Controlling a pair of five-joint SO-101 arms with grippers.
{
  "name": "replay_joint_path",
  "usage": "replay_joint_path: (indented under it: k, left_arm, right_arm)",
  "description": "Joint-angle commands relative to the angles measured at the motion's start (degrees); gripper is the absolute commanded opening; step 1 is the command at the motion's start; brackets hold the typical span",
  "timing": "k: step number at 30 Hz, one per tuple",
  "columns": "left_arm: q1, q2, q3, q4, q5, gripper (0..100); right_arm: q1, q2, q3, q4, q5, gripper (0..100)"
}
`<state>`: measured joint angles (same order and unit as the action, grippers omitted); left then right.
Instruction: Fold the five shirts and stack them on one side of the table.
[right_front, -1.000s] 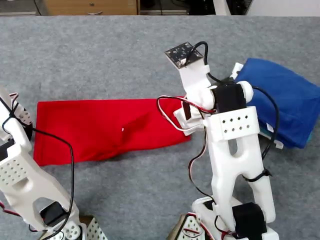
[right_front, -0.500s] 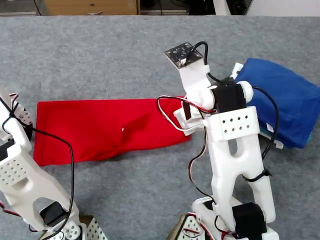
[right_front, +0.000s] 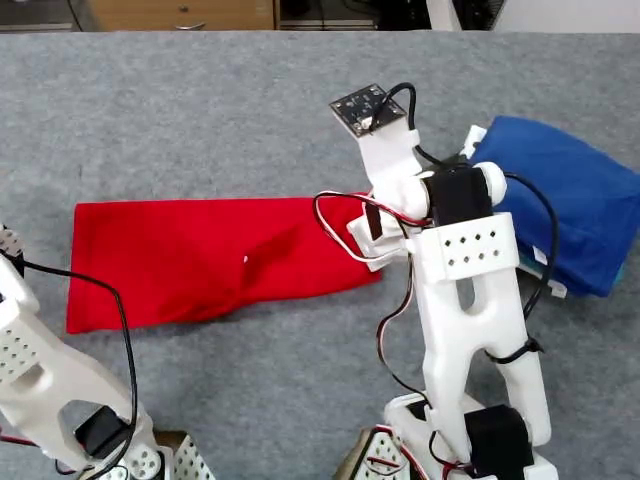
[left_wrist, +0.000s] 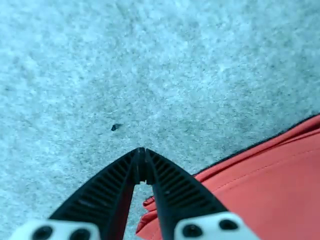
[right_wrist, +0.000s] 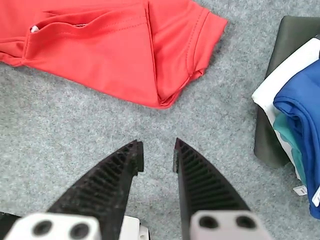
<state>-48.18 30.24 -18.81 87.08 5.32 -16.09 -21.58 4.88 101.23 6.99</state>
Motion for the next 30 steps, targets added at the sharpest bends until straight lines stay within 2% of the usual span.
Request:
replay_joint_path:
  k: [1,7,12,14,17,20,25,30]
  left_arm:
    - [-0.4,-1.3,-2.3,0.4,0.3,2]
    - [0.1,-1.3,-2.6,0.4,-1.6,2]
    - [4.0,-1.3,-2.4,0.8,-11.4,2]
    - [6.7,-1.3,-3.0,3.9,-15.8,2]
    - [10.8,-0.9,-4.7,8.2,-20.9,2]
    - [13.0,-0.9,-7.0,9.8,-20.1,2]
    - [14.0,-1.3,-12.0,9.9,-20.0,2]
    - [13.7,-2.3,-19.3,11.5,-20.0,2]
  right_arm:
    - [0.7,-2.2,-4.0,0.2,-0.2,12.2]
    - [0.7,-2.3,-4.4,0.5,-0.2,12.2]
    - [0.7,-2.3,-4.3,0.8,-0.2,12.2]
    - [0.7,-2.3,-4.3,0.7,-0.1,12.2]
    - [0.7,-2.3,-4.1,0.7,5.2,12.2]
    - [0.7,-2.4,-4.2,0.7,11.8,12.2]
    - [0.7,-3.9,-4.2,0.3,14.5,12.2]
    - [1.1,-13.7,-3.1,-5.8,19.7,12.2]
